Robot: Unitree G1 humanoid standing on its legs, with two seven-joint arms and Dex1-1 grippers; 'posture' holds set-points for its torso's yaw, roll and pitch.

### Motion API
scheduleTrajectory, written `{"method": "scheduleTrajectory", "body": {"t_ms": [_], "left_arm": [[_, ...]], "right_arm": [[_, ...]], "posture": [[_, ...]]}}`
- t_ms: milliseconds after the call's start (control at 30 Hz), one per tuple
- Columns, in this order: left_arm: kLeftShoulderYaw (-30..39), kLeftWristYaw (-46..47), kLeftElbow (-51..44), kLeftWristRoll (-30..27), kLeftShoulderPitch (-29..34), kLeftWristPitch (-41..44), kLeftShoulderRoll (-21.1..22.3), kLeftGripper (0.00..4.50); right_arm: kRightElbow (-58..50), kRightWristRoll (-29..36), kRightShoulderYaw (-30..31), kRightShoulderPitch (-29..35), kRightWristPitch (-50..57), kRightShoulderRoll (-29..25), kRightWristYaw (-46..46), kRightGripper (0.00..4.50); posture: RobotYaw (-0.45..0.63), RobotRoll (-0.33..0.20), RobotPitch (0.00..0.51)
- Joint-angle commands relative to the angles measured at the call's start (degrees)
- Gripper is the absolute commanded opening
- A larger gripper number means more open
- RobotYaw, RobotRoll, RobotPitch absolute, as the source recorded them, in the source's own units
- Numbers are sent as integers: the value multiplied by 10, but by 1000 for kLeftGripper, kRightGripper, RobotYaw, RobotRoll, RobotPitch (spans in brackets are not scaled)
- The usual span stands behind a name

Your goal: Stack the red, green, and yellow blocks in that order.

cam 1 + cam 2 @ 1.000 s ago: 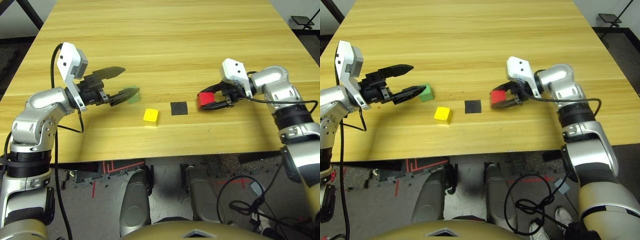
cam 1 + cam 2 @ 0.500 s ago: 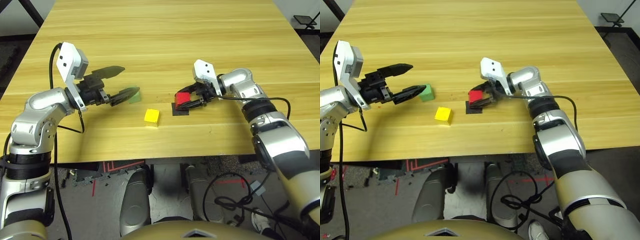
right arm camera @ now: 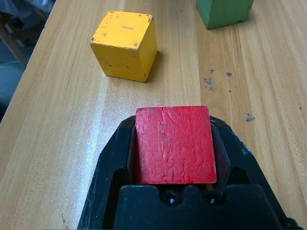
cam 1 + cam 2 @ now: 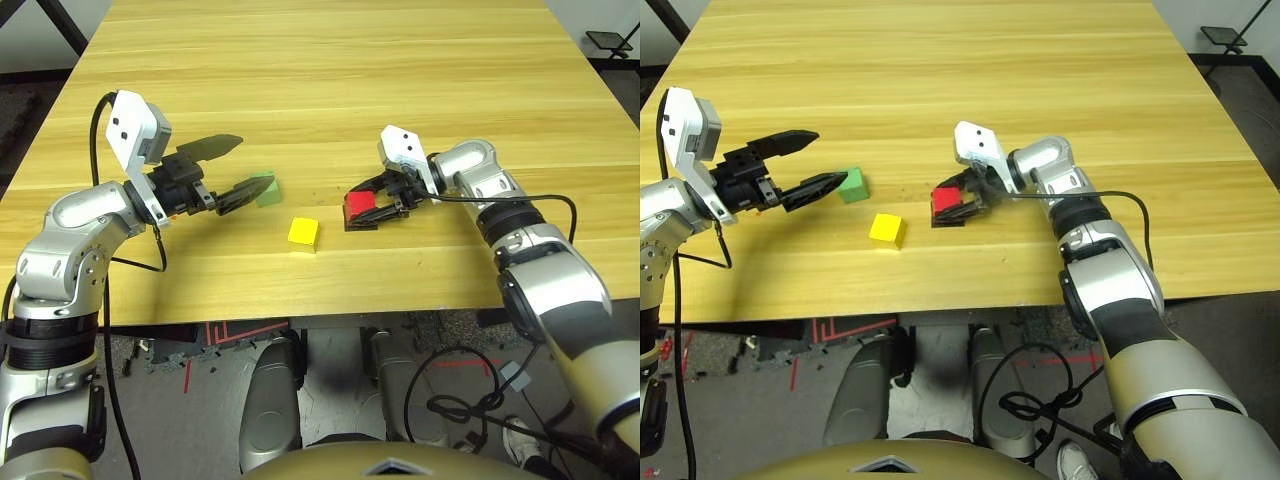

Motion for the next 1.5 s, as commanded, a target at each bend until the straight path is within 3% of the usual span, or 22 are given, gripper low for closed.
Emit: {"method": "scheduleTrajectory", "body": {"t_ms": [33, 200, 233, 567, 800, 1100, 1200, 1367, 1500], "left_arm": [[-13, -9, 14, 17, -4, 6, 17, 4500], [-66, -39, 57, 72, -33, -6, 44, 4500], [-75, -46, 67, 80, -40, -8, 46, 4500], [-148, -115, 235, 160, -139, -106, 14, 4500], [-178, -154, 348, 209, -186, -144, 2, 4500], [-184, -176, 415, 244, -203, -164, -3, 4500], [-180, -180, 413, 240, -205, -166, -9, 3919], [-164, -180, 390, 219, -205, -154, -28, 2164], [-164, -179, 365, 217, -191, -144, -33, 2023]], "right_arm": [[-3, 11, -8, 7, -3, -7, 33, 2838], [-15, 59, -13, -5, 1, -48, 46, 4394], [-20, 70, -10, -6, 3, -61, 46, 4456], [-146, 134, -20, 33, 90, -181, 46, 4456], [-285, 156, -57, 106, 182, -200, 19, 4456], [-352, 163, -82, 140, 226, -205, -13, 4456], [-349, 159, -84, 139, 227, -203, -17, 4500], [-339, 156, -82, 134, 221, -197, -19, 4500], [-325, 152, -82, 128, 215, -190, -25, 4500]], "posture": [[413, -63, 218], [360, -56, 214], [350, -57, 213], [204, -60, 207], [126, -51, 204], [100, -42, 208], [105, -40, 211], [118, -37, 215], [127, -34, 215]]}}
